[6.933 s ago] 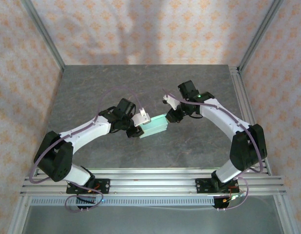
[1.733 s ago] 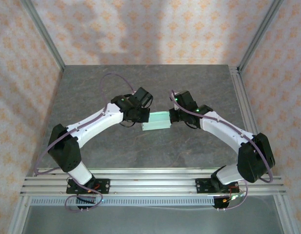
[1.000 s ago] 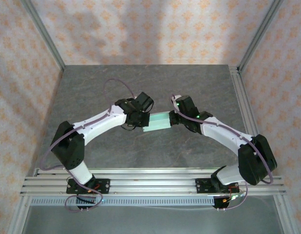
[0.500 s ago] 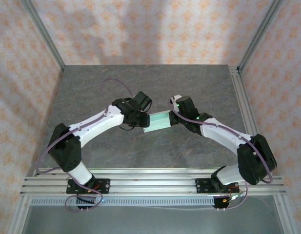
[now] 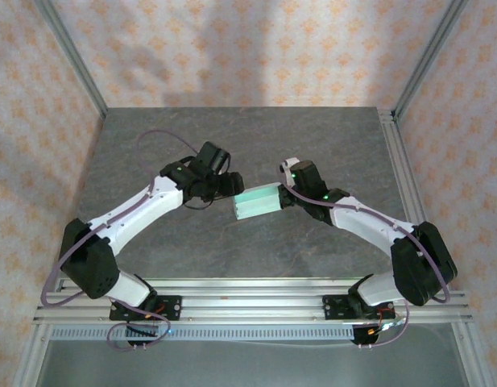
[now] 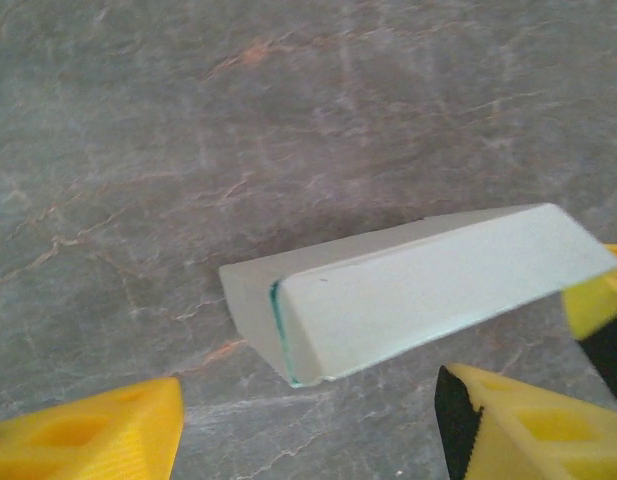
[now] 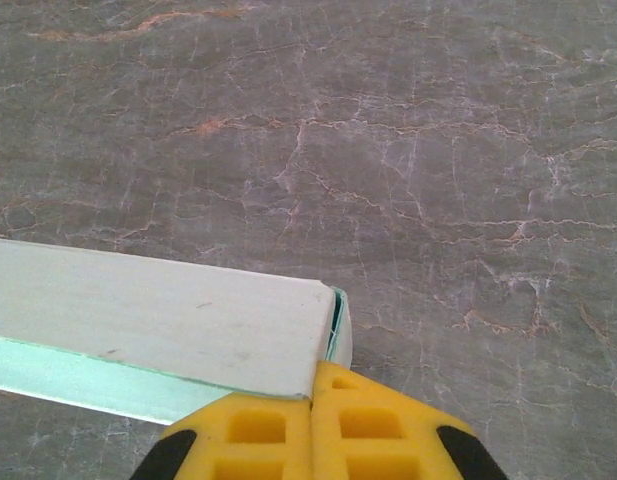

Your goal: Fold the paper box

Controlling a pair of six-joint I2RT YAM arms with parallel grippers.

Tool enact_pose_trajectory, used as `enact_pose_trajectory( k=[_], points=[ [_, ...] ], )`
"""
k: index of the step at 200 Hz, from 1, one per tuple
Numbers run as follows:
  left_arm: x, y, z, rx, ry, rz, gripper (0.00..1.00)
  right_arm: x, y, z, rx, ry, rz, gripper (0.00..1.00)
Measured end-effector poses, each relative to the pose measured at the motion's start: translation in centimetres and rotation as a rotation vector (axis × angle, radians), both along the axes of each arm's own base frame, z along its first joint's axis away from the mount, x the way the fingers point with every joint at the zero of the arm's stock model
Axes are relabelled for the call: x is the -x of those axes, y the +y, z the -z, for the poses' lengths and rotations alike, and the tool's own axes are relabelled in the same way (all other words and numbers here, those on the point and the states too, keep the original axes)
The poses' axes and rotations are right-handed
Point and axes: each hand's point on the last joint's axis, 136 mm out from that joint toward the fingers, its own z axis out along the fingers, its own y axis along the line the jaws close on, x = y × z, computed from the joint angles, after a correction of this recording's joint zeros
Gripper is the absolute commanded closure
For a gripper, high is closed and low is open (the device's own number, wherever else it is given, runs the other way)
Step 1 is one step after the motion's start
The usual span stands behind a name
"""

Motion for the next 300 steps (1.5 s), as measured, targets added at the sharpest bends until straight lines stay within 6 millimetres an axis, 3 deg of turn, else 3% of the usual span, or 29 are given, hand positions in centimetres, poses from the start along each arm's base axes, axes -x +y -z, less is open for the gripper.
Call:
enact_pose_trajectory(
  k=[38,77,112,143,159,201,233,264,300],
  points=[
    [0.3,0.3,3.2,-0.01,0.073,-0.052,0.35,0.1,0.1,0.0,0.0,0.0,-0.002,1.0],
    [0.0,0.2,3.8,0.013,0.07,-0.078,0.4,0.2,0.1,0.1,0.002,0.003,-0.003,0.96],
    [-0.1,0.1,4.2,0.026,0.066,-0.09,0.44,0.3,0.0,0.3,0.005,0.01,-0.001,0.74],
    [-0.1,0.1,4.2,0.029,0.066,-0.096,0.46,0.5,-0.3,0.3,0.004,0.008,0.004,0.64],
    [-0.1,0.1,4.3,0.03,0.065,-0.096,0.47,0.9,-0.3,0.2,-0.005,0.008,-0.003,0.53],
    [-0.2,0.0,4.5,0.039,0.062,-0.104,0.49,2.1,-0.3,-0.4,-0.038,-0.009,-0.027,0.44],
    [-0.3,-0.1,4.7,0.043,0.062,-0.102,0.49,2.3,-0.1,-2.9,-0.115,-0.091,-0.033,0.33],
    [-0.3,-0.1,4.8,0.044,0.06,-0.101,0.5,1.7,0.0,-5.3,-0.204,-0.135,0.023,0.26],
    [-0.3,-0.2,5.0,0.05,0.057,-0.098,0.5,-0.5,0.2,-4.7,-0.271,-0.008,0.171,0.26]
  ],
)
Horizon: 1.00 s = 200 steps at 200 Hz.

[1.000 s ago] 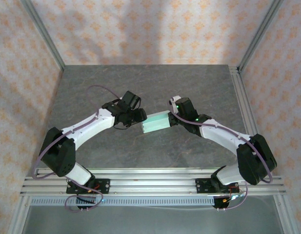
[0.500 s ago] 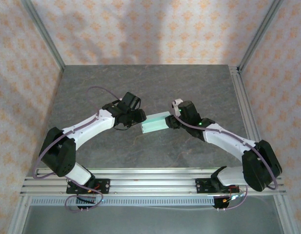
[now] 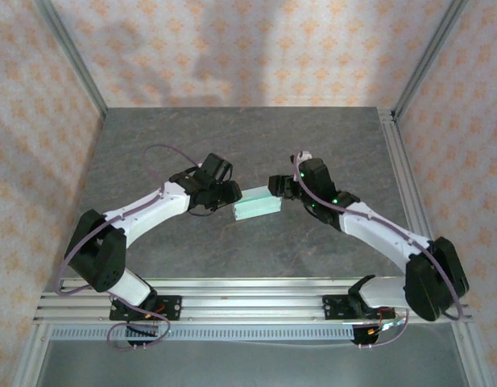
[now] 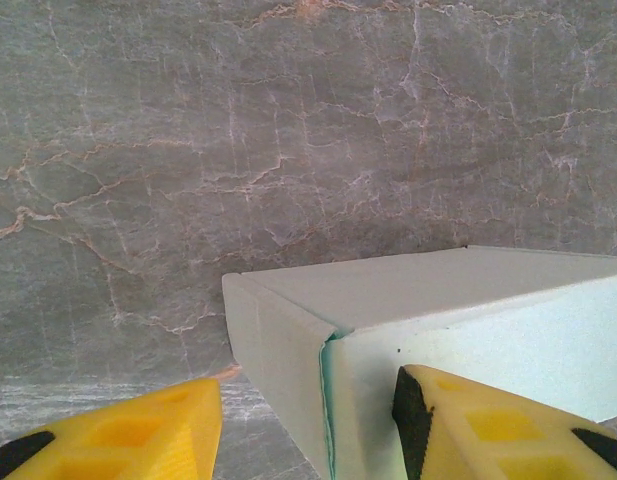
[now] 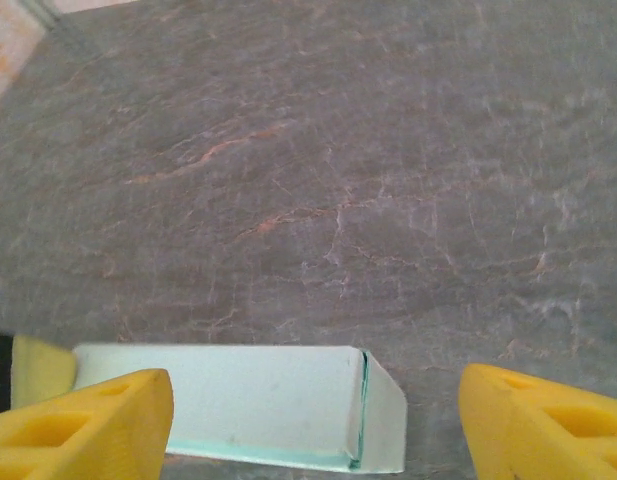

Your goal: Fold the paper box

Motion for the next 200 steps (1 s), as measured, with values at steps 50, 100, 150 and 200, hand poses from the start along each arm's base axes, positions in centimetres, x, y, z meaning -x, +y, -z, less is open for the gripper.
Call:
enact_pose_trajectory(
  k=[50,100,150,200],
  points=[
    [0.0,-0.3,0.4,0.017,-0.005,0.01,0.52,-0.1,0.1,4.1,-0.031,0.181,0.072,0.54],
    [-0.4,-0.6,0.5,0.027,-0.029,0.023,0.58,-0.2,0.5,5.5,-0.095,0.212,0.081,0.86],
    [-1.0,-1.0,0.1,0.042,-0.064,0.051,0.83,-0.7,0.0,5.3,-0.127,0.211,0.111,0.97],
    [-1.0,-0.9,0.1,0.057,-0.089,0.06,0.75,-0.7,-0.2,5.2,-0.131,0.205,0.115,0.92]
  ],
)
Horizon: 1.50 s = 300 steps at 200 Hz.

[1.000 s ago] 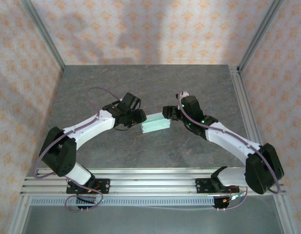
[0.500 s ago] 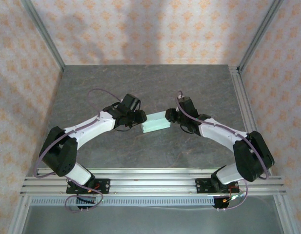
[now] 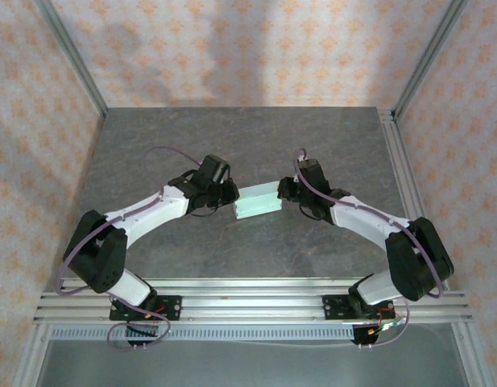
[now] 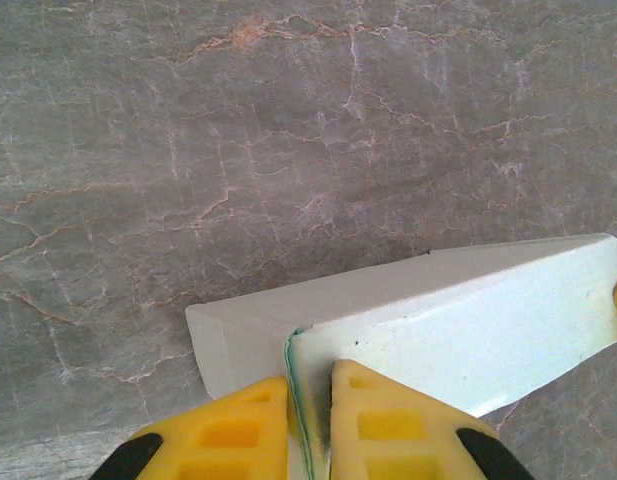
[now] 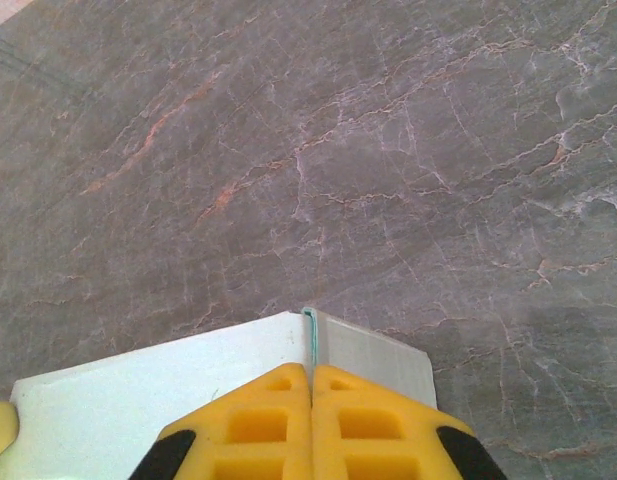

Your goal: Fold the paper box

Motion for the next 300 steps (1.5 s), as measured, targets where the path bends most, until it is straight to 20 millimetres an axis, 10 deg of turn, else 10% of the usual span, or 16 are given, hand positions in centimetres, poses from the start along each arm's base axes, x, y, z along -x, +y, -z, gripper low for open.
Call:
enact_pose_trajectory(
  k=[41,140,180,300],
  points=[
    [1.2,0.4,0.7,0.008,0.001,0.014,0.55,0.2,-0.1,0.1,0.001,0.0,0.0,0.94],
    [1.2,-0.2,1.0,0.071,-0.048,0.023,0.92,-0.4,0.0,0.2,-0.002,-0.02,0.005,0.97],
    [0.9,-0.3,0.5,0.067,-0.083,0.02,0.65,-0.5,-0.1,0.0,0.012,-0.02,0.006,0.95],
    [0.1,1.7,-4.2,-0.233,-0.111,0.171,0.19,-1.3,-2.2,-4.8,-0.009,-0.07,0.076,0.21]
  ],
)
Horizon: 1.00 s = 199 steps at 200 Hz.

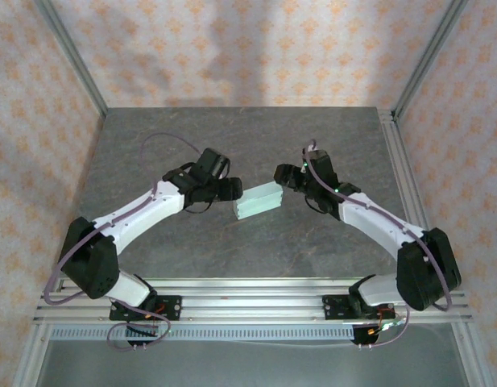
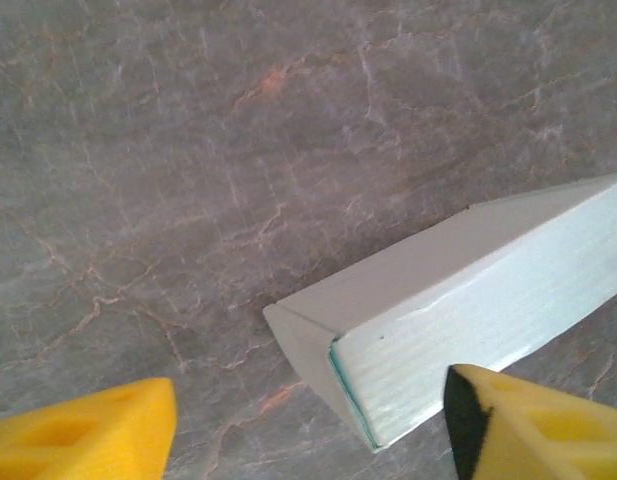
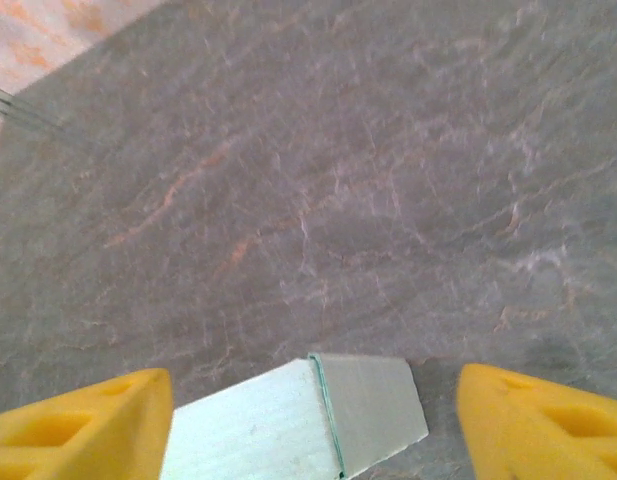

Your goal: Fold the paper box

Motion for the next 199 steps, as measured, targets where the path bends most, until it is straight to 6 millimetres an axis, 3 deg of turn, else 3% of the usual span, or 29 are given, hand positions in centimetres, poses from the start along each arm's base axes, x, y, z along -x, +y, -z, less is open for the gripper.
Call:
enact_pose_trajectory(
  k=[12,34,61,100,154,178,199],
  points=[
    [-0.5,-0.4,-1.3,-0.023,-0.044,0.067,0.14,-0.2,-0.6,-0.8,-0.01,-0.017,0.018,0.18],
    [-1.7,-2.0,-3.7,-0.057,-0.128,0.227,0.17,-0.2,-1.6,-1.9,-0.017,-0.049,0.043,0.15],
    [-3.0,-4.3,-4.3,-0.129,-0.17,0.452,0.17,0.5,-3.4,-2.3,-0.022,-0.063,0.078,0.12],
    [-3.0,-6.9,-1.4,-0.205,-0.107,0.751,0.12,2.5,-6.7,-2.0,-0.01,-0.06,0.145,0.05],
    [-0.8,-9.0,2.3,-0.281,0.002,1.048,0.13,3.8,-7.8,-2.0,0.013,-0.06,0.16,0.04],
    [-0.6,-9.4,3.8,-0.3,0.044,1.105,0.23,4.0,-7.9,-1.6,0.022,-0.053,0.157,0.05],
    [-0.2,-9.0,4.9,-0.315,0.081,1.137,0.42,3.9,-7.8,-1.4,0.03,-0.048,0.153,0.05]
  ],
)
